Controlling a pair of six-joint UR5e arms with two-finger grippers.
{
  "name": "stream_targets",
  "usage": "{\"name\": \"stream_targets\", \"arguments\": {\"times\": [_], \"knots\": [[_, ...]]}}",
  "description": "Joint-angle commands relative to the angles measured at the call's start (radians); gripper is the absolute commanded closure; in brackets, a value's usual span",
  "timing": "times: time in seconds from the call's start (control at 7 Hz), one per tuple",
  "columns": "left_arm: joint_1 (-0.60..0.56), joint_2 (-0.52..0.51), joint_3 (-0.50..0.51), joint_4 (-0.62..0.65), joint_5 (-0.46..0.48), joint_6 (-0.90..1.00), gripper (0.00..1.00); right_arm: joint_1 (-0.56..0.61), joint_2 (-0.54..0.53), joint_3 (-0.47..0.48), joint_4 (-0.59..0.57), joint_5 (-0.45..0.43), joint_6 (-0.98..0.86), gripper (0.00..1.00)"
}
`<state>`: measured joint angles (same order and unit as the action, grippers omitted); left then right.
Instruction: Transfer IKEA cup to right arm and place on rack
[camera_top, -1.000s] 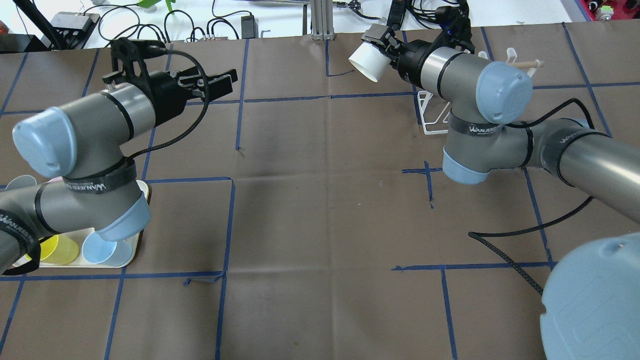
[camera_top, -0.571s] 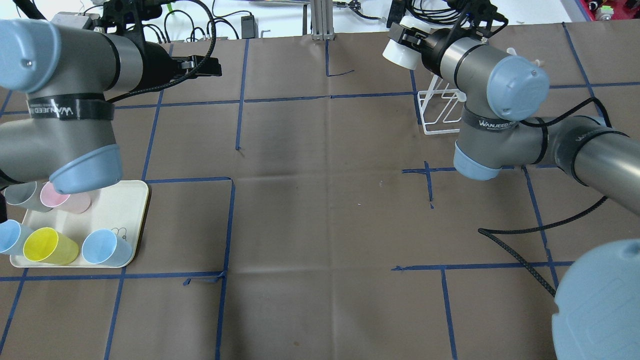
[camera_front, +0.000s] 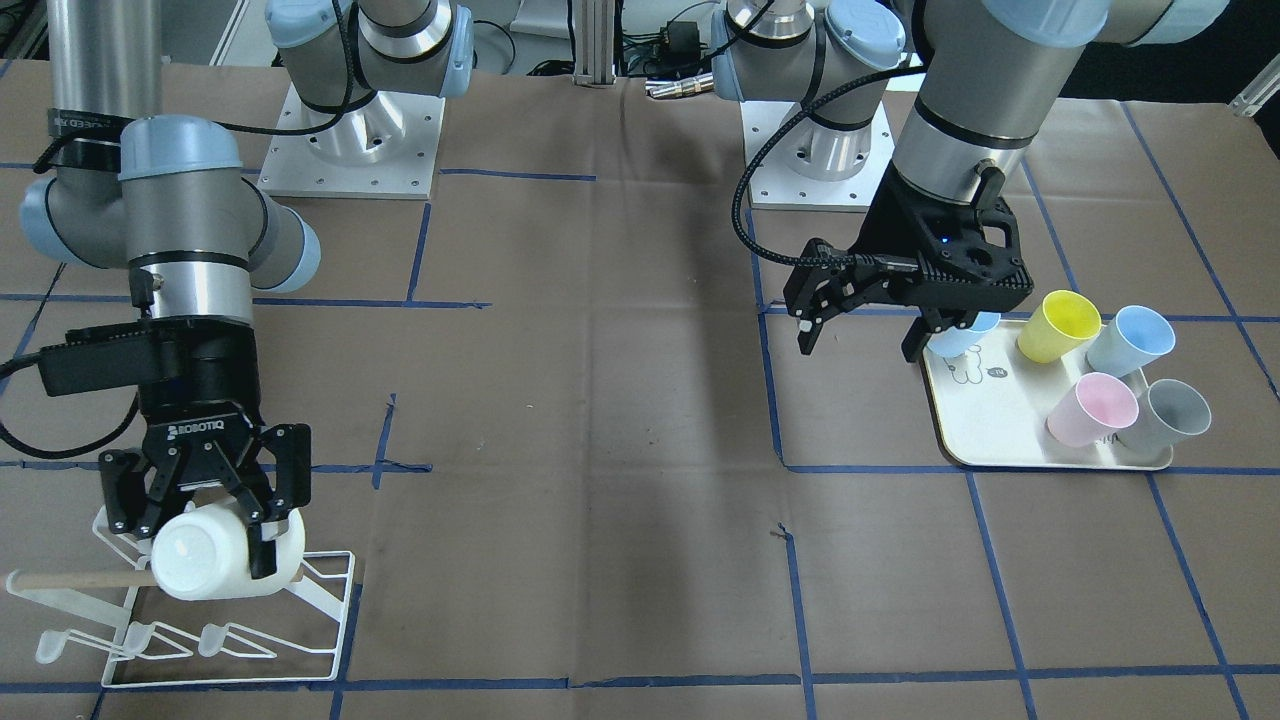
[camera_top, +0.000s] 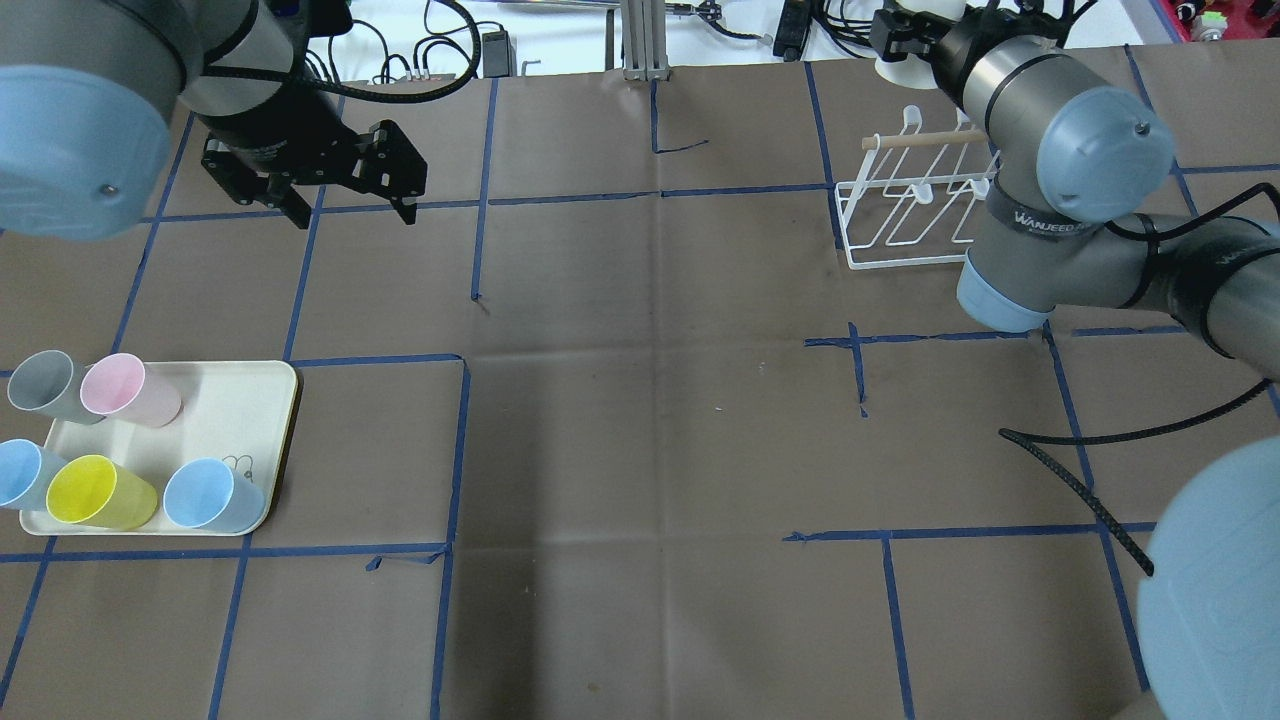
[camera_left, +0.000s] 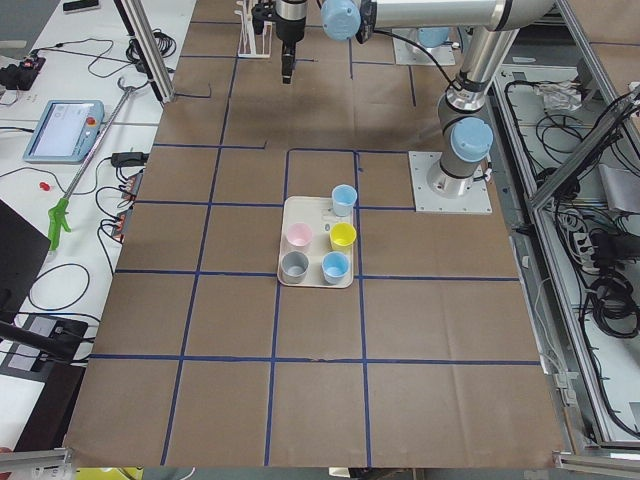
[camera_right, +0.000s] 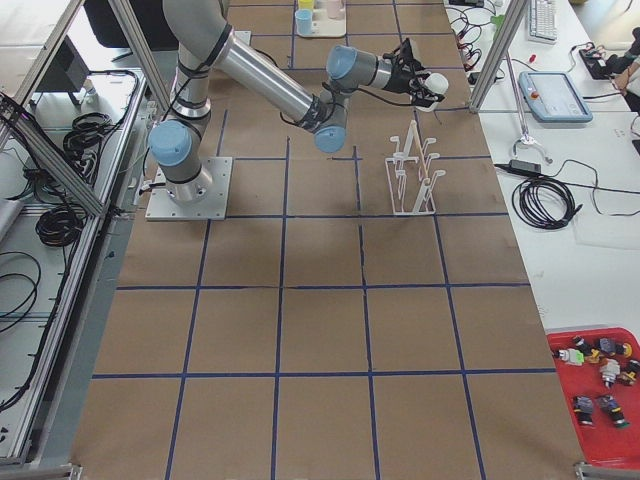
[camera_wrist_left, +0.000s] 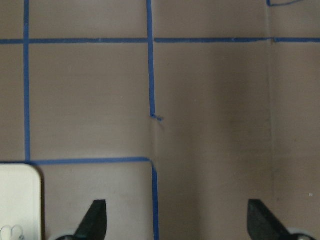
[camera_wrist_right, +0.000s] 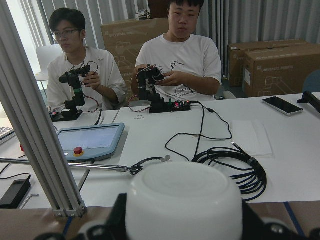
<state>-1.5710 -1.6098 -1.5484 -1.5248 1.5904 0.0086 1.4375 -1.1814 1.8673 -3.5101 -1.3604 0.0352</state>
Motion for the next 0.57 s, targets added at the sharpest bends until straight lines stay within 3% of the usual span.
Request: {"name": "stream_targets", "arguments": {"times": [0.0, 0.43], "knots": [[-0.006, 0.022, 0.008, -0.103, 0.020, -0.006, 0.01, -0.025, 0.083, -0.034, -0.149, -0.032, -0.017, 0.91], [-0.006, 0.036, 0.002, -0.098, 0.011, 0.001, 0.01, -0.034, 0.169, -0.065, -0.202, -0.032, -0.035, 0.91]]}}
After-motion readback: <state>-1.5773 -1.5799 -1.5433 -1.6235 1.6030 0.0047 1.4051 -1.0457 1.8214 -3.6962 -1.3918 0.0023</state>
